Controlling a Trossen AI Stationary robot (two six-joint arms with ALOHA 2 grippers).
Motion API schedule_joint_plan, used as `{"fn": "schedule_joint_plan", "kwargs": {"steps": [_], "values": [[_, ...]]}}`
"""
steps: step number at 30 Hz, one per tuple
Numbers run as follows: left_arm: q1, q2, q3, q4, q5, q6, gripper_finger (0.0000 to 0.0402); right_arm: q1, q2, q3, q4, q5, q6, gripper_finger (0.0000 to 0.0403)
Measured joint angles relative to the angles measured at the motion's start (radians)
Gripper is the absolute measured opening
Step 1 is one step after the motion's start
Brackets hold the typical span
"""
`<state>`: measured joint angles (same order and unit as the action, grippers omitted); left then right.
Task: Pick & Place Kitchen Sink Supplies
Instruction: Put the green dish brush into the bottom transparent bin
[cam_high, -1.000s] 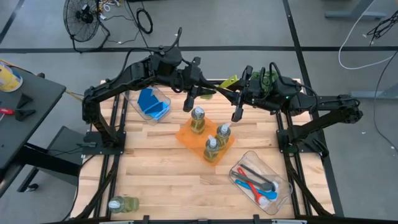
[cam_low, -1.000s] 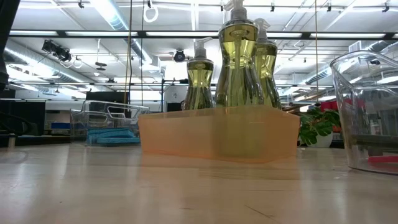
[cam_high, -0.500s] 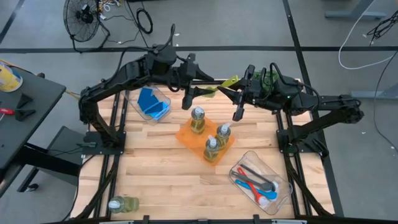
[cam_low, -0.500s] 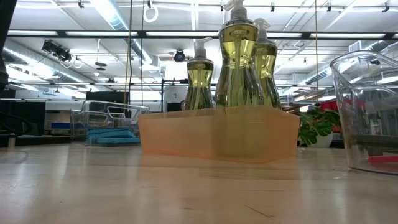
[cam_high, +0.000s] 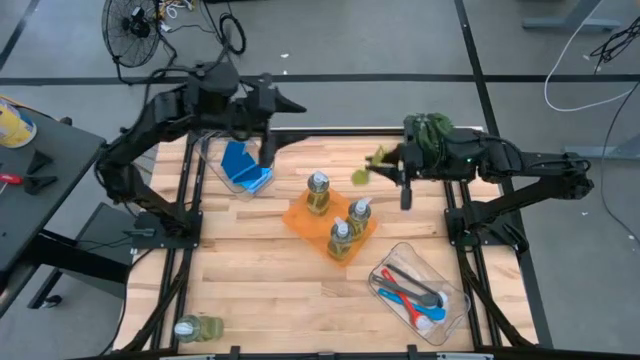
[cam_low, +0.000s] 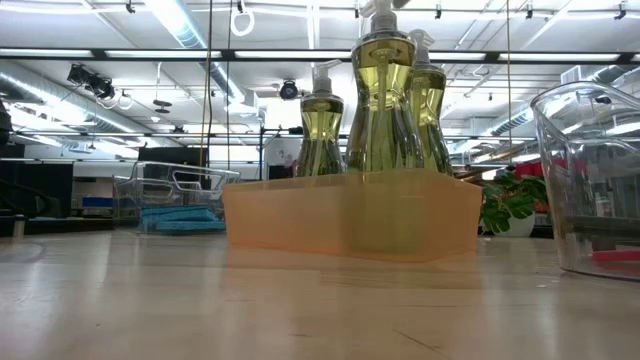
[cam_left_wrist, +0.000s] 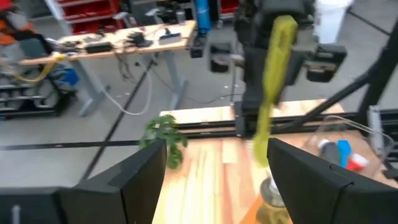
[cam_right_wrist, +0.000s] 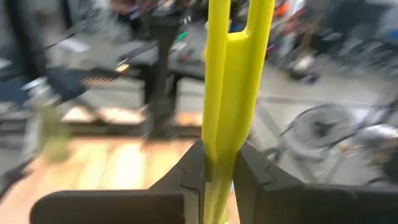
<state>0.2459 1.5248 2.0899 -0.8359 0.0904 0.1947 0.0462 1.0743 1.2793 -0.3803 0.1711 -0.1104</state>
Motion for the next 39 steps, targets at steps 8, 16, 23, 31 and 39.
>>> {"fn": "schedule_joint_plan", "kwargs": {"steps": [8, 16, 23, 31, 39], "values": [[0.0, -0.088, 0.0, -0.021, -0.105, 0.0, 0.0284, 0.033, -0.024, 0.0, -0.239, -0.225, 0.091, 0.0046], [0.0, -0.139, 0.0, -0.05, -0.123, -0.004, 0.0284, 0.085, -0.027, -0.001, -0.329, -0.395, 0.202, 0.0046], [0.0, -0.149, 0.0, -0.094, -0.124, -0.008, 0.0284, 0.157, -0.027, -0.001, -0.395, -0.523, 0.37, 0.0046], [0.0, -0.149, 0.0, -0.118, -0.124, -0.008, 0.0284, 0.287, 0.002, -0.001, -0.423, -0.531, 0.546, 0.0046], [0.0, -0.149, 0.0, -0.12, -0.124, -0.009, 0.0284, 0.41, 0.081, -0.001, -0.452, -0.53, 0.689, 0.0046]]}}
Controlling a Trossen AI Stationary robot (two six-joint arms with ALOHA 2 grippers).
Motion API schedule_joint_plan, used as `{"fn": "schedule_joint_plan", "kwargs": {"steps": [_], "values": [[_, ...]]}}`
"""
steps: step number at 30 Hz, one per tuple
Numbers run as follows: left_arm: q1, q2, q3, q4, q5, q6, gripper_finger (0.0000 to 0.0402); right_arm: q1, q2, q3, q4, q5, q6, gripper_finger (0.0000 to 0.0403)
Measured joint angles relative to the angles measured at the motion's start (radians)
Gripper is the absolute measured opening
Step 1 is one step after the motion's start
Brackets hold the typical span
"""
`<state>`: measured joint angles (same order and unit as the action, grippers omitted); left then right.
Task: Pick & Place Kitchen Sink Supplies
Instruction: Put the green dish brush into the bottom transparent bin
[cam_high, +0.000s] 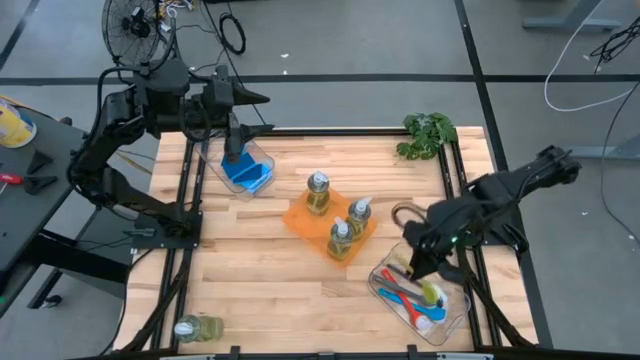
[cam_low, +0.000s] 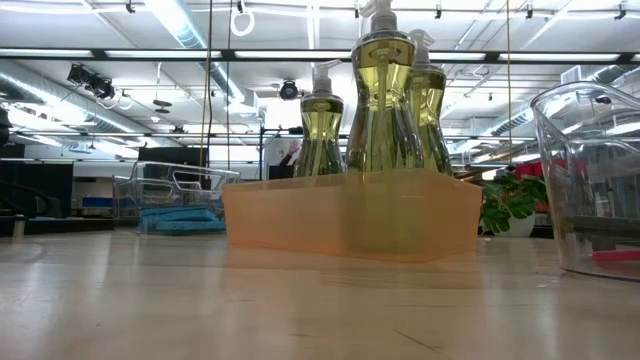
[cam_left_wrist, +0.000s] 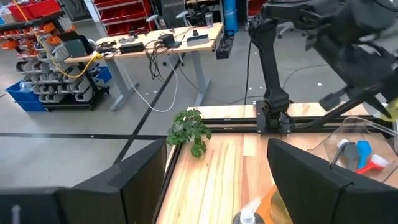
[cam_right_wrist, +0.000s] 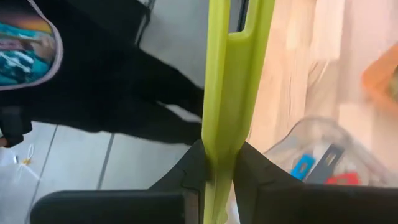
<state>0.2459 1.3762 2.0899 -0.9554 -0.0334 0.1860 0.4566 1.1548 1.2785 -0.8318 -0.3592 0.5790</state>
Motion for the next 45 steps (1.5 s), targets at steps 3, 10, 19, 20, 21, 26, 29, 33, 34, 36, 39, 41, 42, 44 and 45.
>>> {"fn": "schedule_joint_plan", "kwargs": {"steps": [3, 10, 19, 20, 21, 26, 29, 33, 34, 36, 39, 41, 42, 44, 45], "values": [[0.0, 0.0, 0.0, 0.0, 0.0, 0.0, 0.0284, 0.031, 0.048, 0.0, -0.009, 0.0, 0.034, 0.0046], [0.0, 0.0, 0.0, 0.0, 0.0, 0.0, 0.0284, 0.091, 0.138, -0.004, -0.091, 0.001, 0.054, 0.0046], [-0.001, 0.0, 0.0, 0.0, 0.003, -0.002, 0.0284, 0.13, 0.148, -0.163, -0.025, 0.002, 0.223, 0.0046], [-0.002, 0.0, 0.0, 0.0, 0.004, -0.003, 0.0284, 0.131, 0.148, -0.187, -0.006, 0.002, 0.239, 0.0048], [-0.002, 0.0, 0.0, 0.0, 0.004, -0.011, 0.0284, 0.133, 0.148, -0.212, 0.021, 0.003, 0.256, 0.0049], [-0.001, 0.0, 0.0, -0.001, 0.004, -0.022, 0.0284, 0.138, 0.148, -0.337, 0.151, 0.003, 0.313, 0.005], [-0.001, 0.0, 0.0, -0.002, 0.004, -0.021, 0.0284, 0.138, 0.148, -0.406, 0.237, 0.002, 0.363, 0.005], [-0.001, 0.0, 0.0, -0.002, 0.004, -0.021, 0.0284, 0.139, 0.148, -0.486, 0.347, 0.0, 0.409, 0.0051], [-0.001, 0.0, 0.0, -0.001, 0.004, -0.021, 0.0284, 0.139, 0.148, -0.504, 0.369, -0.002, 0.415, 0.0051], [-0.001, 0.0, 0.0, -0.001, 0.004, -0.021, 0.0284, 0.139, 0.148, -0.532, 0.395, -0.016, 0.434, 0.0051], [-0.001, 0.0, 0.0, -0.001, 0.004, -0.021, 0.0284, 0.139, 0.148, -0.562, 0.408, -0.026, 0.448, 0.0051], [-0.001, 0.0, 0.0, -0.001, 0.004, -0.02, 0.0284, 0.139, 0.148, -0.575, 0.416, -0.027, 0.46, 0.0051], [-0.001, 0.0, 0.0, -0.001, 0.004, -0.02, 0.0284, 0.139, 0.148, -0.58, 0.421, -0.027, 0.46, 0.0052], [-0.001, 0.0, 0.0, -0.001, 0.004, -0.02, 0.0284, 0.139, 0.148, -0.584, 0.422, -0.027, 0.459, 0.0052], [-0.001, 0.0, 0.0, -0.001, 0.004, -0.02, 0.0284, 0.139, 0.148, -0.584, 0.425, -0.027, 0.455, 0.0052]]}}
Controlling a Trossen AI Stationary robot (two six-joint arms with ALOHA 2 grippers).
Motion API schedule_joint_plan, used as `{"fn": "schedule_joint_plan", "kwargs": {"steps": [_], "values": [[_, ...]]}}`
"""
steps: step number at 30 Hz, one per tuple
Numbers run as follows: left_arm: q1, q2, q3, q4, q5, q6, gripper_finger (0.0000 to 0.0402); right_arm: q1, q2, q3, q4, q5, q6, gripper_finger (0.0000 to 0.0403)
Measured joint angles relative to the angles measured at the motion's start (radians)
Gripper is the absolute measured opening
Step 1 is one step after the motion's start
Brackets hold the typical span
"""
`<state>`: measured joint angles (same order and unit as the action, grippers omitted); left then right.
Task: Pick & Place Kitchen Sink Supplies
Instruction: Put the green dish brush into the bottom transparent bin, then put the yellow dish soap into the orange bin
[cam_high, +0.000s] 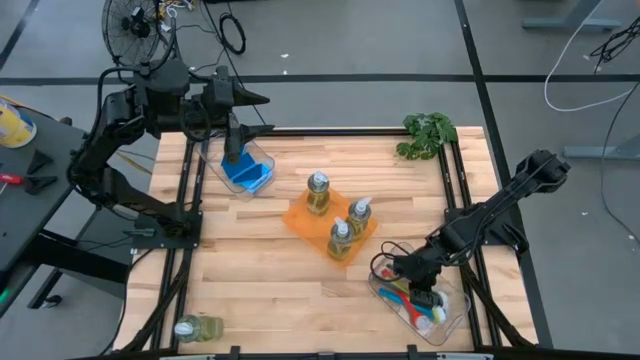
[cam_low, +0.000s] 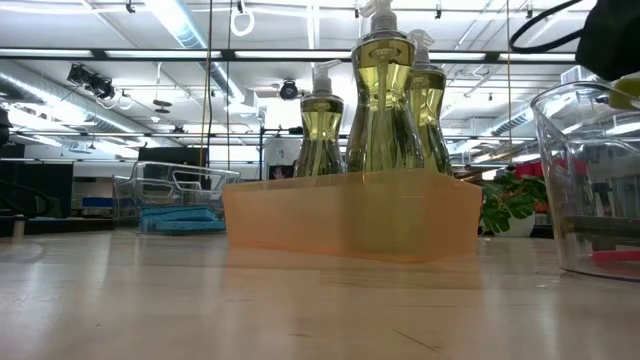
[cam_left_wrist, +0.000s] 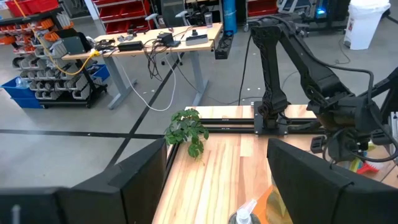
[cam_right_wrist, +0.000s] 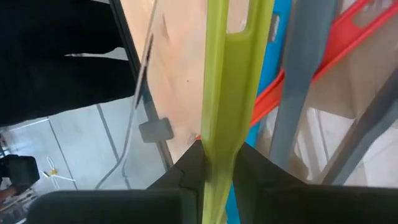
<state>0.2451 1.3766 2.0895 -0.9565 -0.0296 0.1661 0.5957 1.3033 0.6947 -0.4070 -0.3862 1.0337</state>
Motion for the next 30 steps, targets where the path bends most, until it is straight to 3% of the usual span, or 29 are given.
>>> {"fn": "schedule_joint_plan", "kwargs": {"steps": [12, 24, 30], "values": [[0.0, 0.0, 0.0, 0.002, 0.0, 0.0, 0.0284, 0.0, 0.0, 0.0, 0.005, 0.0, -0.021, 0.0066], [0.0, 0.0, 0.0, 0.002, 0.0, 0.0, 0.0284, 0.0, 0.0, 0.0, 0.004, 0.046, -0.08, 0.019], [0.0, -0.002, 0.0, 0.001, 0.0, 0.001, 0.0284, 0.0, -0.003, 0.0, 0.033, 0.024, -0.074, 0.0227]]}}
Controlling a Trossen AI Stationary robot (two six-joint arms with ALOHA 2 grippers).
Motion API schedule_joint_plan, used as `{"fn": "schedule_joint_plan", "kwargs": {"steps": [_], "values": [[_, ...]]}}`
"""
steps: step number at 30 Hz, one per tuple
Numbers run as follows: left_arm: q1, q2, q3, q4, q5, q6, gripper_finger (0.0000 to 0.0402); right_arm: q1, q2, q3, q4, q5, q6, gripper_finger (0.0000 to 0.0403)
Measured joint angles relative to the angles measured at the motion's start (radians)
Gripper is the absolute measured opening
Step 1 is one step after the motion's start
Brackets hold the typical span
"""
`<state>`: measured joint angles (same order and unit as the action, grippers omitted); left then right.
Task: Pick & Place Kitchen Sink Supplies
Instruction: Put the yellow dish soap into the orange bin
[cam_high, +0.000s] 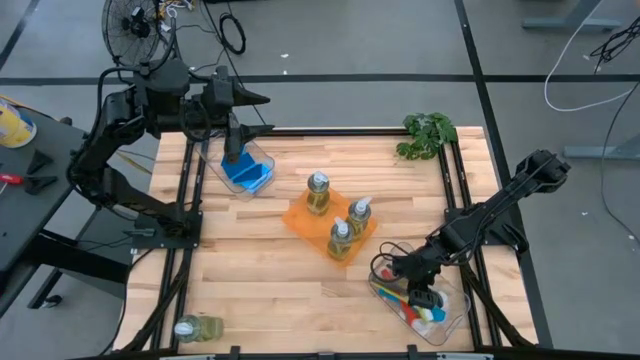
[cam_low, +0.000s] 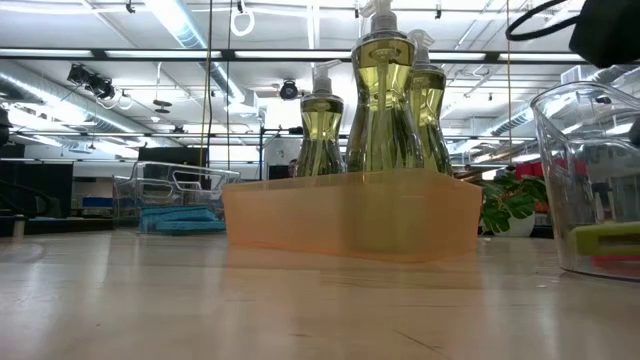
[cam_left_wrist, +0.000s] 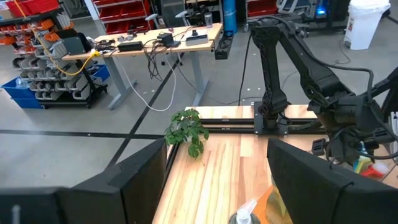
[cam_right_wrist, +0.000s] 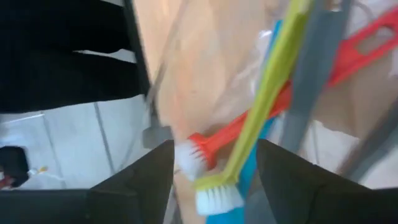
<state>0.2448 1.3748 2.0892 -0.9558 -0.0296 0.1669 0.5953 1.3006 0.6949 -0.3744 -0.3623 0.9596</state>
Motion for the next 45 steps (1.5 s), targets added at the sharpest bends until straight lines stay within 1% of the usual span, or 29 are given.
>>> {"fn": "schedule_joint_plan", "kwargs": {"steps": [3, 7, 11, 14, 17, 21, 29, 34, 40, 45], "values": [[0.0, -0.003, 0.0, -0.001, 0.01, 0.0, 0.0284, 0.0, -0.001, 0.0, 0.044, -0.039, 0.001, 0.0234], [-0.002, -0.018, 0.0, -0.014, 0.105, 0.0, 0.0284, -0.011, -0.001, 0.0, 0.135, -0.096, 0.061, 0.0235], [-0.01, -0.036, 0.0, -0.047, 0.199, -0.024, 0.0284, -0.027, -0.001, 0.0, 0.308, -0.146, 0.123, 0.0235], [-0.016, -0.046, 0.0, -0.082, 0.246, -0.048, 0.0284, -0.039, -0.001, 0.0, 0.463, -0.151, 0.164, 0.0233], [-0.016, -0.057, 0.0, -0.123, 0.27, -0.053, 0.0284, -0.056, -0.001, 0.0, 0.604, -0.151, 0.19, 0.0228], [-0.024, -0.063, 0.0, -0.161, 0.27, -0.054, 0.0284, -0.082, -0.026, 0.001, 0.713, -0.112, 0.203, 0.0215], [-0.024, -0.063, 0.0, -0.173, 0.271, -0.104, 0.0284, -0.13, -0.166, 0.001, 0.714, -0.022, 0.167, 0.0174], [-0.024, -0.063, 0.0, -0.173, 0.27, -0.104, 0.0284, -0.134, -0.262, 0.001, 0.672, 0.082, 0.096, 0.014], [-0.024, -0.062, 0.0, -0.173, 0.27, -0.103, 0.0284, -0.134, -0.379, 0.001, 0.53, 0.199, -0.001, 0.0078], [-0.024, -0.062, 0.0, -0.172, 0.27, -0.103, 0.0284, -0.134, -0.457, 0.001, 0.469, 0.275, -0.091, 0.0023]]}}
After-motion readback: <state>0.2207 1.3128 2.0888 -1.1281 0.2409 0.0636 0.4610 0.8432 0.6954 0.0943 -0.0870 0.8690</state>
